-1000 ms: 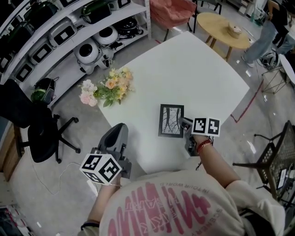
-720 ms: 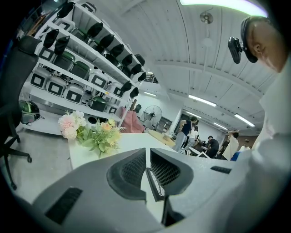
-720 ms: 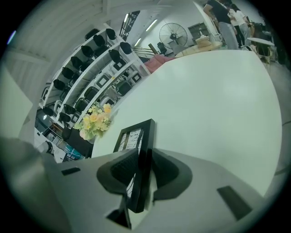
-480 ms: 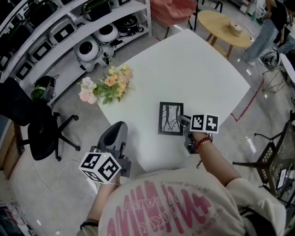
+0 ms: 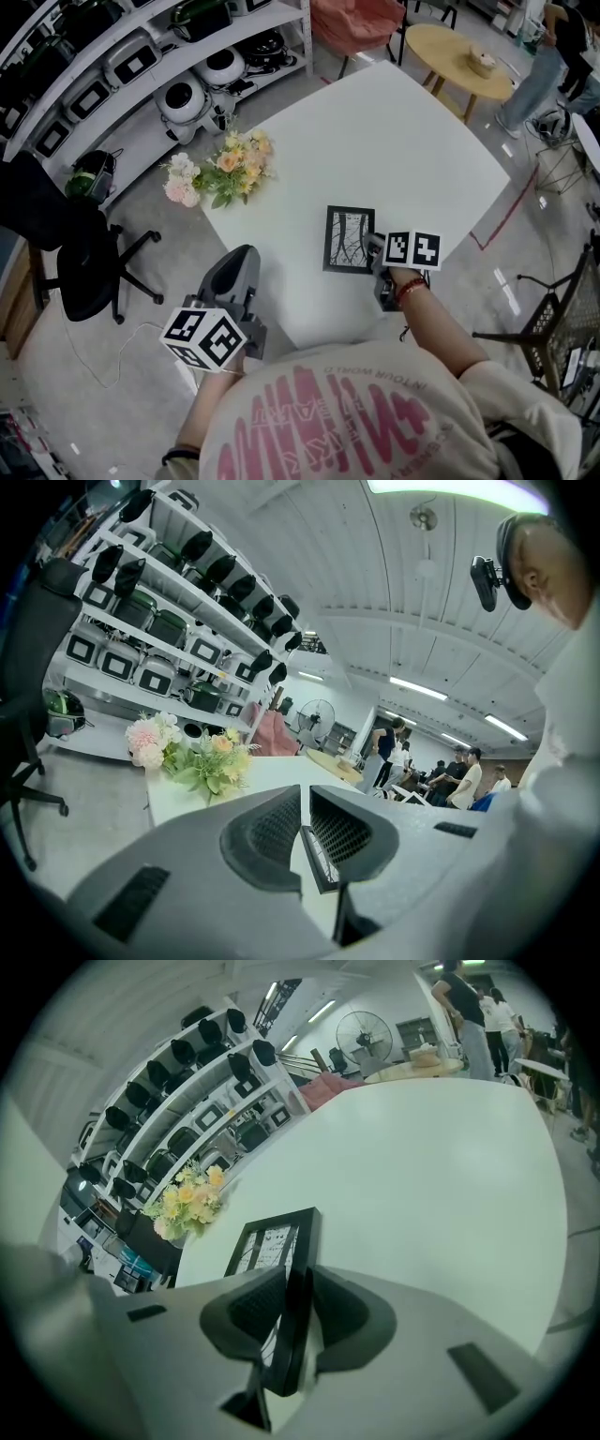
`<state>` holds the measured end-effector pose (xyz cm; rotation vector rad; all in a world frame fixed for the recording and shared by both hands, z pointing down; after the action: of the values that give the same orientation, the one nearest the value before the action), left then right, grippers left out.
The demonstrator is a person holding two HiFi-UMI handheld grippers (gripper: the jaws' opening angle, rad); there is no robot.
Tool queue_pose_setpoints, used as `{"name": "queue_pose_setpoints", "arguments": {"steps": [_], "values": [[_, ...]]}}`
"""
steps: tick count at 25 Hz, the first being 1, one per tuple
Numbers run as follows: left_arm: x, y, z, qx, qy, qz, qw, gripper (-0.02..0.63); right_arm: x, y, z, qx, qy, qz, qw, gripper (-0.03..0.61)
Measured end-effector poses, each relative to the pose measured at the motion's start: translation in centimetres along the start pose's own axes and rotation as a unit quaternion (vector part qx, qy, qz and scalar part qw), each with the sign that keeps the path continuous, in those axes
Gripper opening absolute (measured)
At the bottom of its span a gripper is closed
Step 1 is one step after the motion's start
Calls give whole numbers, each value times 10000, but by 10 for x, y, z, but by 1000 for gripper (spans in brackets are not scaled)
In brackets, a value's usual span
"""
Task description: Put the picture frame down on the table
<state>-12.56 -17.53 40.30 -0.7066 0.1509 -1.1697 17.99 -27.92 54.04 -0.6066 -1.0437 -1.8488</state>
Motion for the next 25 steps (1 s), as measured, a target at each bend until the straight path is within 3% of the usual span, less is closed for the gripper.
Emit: {"name": "queue_pose_setpoints", "arguments": {"steps": [19,25], "values": [[-18,-10,5,-34,55,-185,9998,31,-4,-5,0,-115,53,371,9992,98],[-34,-21,-1,-90,236,-345,9991,31,-10,-7,-2,-77,196,573,9981,98]]}}
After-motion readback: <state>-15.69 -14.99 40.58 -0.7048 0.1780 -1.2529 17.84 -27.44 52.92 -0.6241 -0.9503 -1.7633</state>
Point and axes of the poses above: the fingertips, and each gripper's own axes: x forward along the fingers, y to its right, z out of its underside, the point moved 8 cm from there along -x, backward along the fingers, and after that the axes turned 9 degrees about -x, right-handed, at the moved point
